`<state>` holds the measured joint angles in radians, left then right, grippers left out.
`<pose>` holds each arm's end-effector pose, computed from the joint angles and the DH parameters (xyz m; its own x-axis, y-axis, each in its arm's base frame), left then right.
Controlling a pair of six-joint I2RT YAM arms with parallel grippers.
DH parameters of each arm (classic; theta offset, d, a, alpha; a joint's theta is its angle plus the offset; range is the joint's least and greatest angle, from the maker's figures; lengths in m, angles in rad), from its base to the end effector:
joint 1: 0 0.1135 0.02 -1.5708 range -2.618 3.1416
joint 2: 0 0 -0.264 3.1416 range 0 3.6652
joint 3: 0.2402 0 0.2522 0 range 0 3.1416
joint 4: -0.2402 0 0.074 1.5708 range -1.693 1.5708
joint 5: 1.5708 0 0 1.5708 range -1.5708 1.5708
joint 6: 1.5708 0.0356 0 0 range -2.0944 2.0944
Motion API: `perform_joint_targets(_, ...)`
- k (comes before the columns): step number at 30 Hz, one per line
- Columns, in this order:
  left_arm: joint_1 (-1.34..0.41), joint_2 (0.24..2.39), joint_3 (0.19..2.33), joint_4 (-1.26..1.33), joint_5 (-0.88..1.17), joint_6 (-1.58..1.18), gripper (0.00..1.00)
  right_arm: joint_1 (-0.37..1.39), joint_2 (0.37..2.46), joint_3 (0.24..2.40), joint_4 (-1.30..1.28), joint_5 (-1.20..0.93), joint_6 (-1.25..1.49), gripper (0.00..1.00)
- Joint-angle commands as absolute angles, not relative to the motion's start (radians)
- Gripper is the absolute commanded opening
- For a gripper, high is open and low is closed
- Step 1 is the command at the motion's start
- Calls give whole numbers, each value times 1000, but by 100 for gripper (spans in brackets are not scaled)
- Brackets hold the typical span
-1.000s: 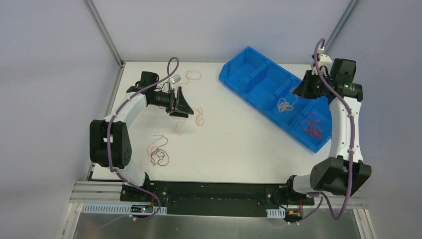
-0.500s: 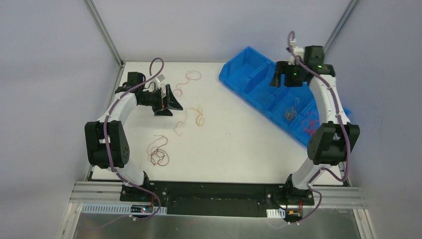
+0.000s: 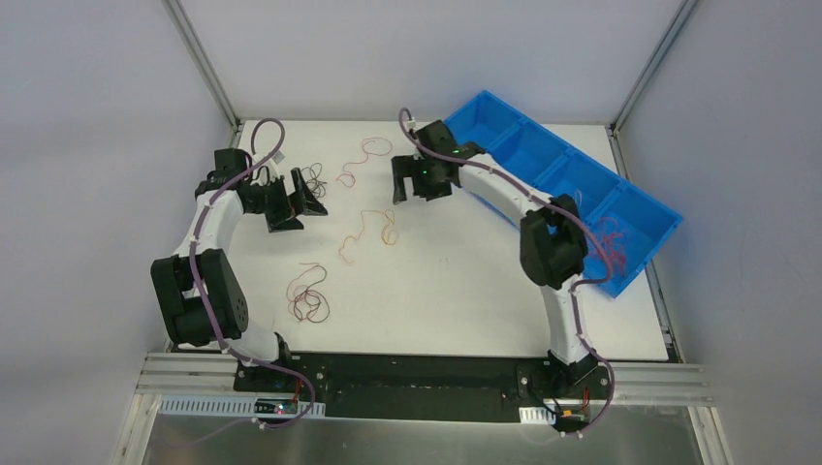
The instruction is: Untangle the cables
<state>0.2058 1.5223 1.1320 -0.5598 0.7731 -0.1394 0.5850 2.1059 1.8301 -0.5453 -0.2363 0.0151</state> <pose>0.3129 0.0399 0.2586 -0.8235 -0.2735 -0.4970 0.1383 0.7529 -0.6434 0.3961 0.2724 0.2521 -0.6202 -0.3932 -0.6788 -0.6606 0.7285 0.1816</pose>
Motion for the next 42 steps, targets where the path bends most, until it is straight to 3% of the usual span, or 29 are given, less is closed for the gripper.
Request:
perform_joint_targets(1, 219, 1447, 1102, -587, 751, -122, 95, 707, 2178, 1991, -585, 97, 256, 98)
perform_joint_targets(19, 236, 1316, 984, -588, 746, -103, 97, 857, 2277, 1998, -492, 169, 291, 99)
perform_joint_targets(42, 236, 1316, 964, -592, 778, -88, 96, 879, 2121, 1829, -315, 43, 379, 99)
